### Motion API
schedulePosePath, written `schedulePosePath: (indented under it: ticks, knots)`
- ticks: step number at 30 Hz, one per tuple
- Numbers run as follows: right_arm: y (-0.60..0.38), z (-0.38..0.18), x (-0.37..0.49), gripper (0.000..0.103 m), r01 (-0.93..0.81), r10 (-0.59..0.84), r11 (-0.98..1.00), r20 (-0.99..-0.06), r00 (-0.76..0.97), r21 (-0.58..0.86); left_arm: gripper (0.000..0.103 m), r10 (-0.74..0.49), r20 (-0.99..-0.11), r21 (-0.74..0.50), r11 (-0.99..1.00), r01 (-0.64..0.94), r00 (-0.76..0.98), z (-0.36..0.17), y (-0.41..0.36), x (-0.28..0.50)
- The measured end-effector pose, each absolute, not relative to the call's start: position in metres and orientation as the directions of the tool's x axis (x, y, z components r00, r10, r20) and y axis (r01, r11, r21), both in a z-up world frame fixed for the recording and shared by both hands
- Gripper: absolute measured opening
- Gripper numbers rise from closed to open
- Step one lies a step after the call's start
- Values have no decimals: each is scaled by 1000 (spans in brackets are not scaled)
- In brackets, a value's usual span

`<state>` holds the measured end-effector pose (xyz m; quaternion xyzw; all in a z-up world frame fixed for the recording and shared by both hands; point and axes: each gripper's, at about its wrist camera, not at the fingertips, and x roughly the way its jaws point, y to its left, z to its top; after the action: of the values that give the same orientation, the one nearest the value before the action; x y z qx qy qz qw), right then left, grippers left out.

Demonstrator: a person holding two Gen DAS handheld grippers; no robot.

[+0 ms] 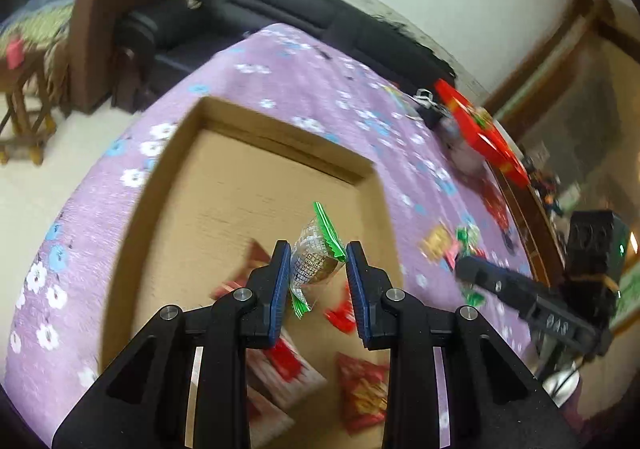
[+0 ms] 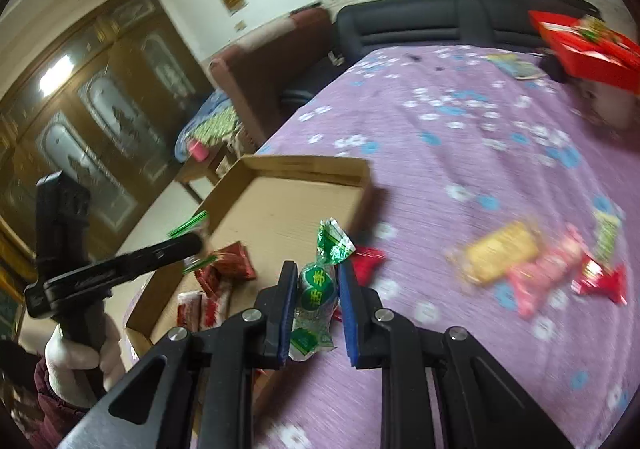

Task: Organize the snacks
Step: 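Grasp the clear green-trimmed pastry with the left tool and carry it to the box, then drop the pastry in the box with the left tool while the right tool drops the green sweet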

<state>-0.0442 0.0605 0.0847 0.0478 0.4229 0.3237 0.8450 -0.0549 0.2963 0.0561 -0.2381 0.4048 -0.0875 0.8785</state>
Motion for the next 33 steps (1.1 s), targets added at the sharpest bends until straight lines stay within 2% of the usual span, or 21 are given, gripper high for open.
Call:
schedulePosePath:
  ticks: [10,12,14,17,18,19,20,22,25,27,28,29,30,32,33]
  knots:
    - [146,51,-13,24,-561,527,782,-768,363,272,28,-391,-661,-599,789,-137,640,32,336,-31]
    - [149,49,-10,28,-553,525,788,-766,371,273,28,-404,-652,-617,774,-140,642,32,342,-34]
    - [148,51,-9,39,-545,535,787,-760,369,290,28,-400,-648,-619,773,-141,648,35,345,-37]
    - [137,62,-15,50,-536,536,796,-740,407,281,28,-403,-642,-628,764,-146,652,42,347,-47]
    - [133,67,-17,50,-533,536,799,-732,421,278,28,-406,-640,-632,761,-147,653,45,346,-49]
    - [126,71,-18,50,-529,536,802,-725,433,277,33,-412,-632,-641,754,-144,657,49,344,-53]
    - [119,74,-20,50,-525,536,805,-718,445,276,43,-415,-623,-646,751,-138,663,52,342,-57]
    - [103,83,-26,50,-514,527,816,-704,476,264,51,-402,-609,-636,762,-119,684,64,332,-65]
    - [77,97,-39,51,-495,491,843,-675,550,210,51,-383,-582,-604,794,-67,717,87,312,-78]
    - [58,108,-48,55,-475,457,864,-652,605,164,54,-388,-550,-604,797,-31,739,103,301,-86]
    - [48,112,-53,60,-462,439,875,-639,632,144,58,-400,-522,-610,792,-2,753,114,294,-93]
    - [37,118,-57,63,-446,419,886,-622,662,123,75,-414,-494,-622,782,21,764,122,289,-98]
    - [26,123,-63,64,-428,397,898,-601,694,99,92,-443,-447,-653,756,56,777,130,286,-105]
    - [1,134,-75,70,-374,334,926,-541,772,38,102,-548,-258,-769,615,174,796,136,283,-122]
    - [-14,138,-83,73,-343,302,939,-493,816,7,102,-593,-160,-817,528,231,789,133,282,-129]
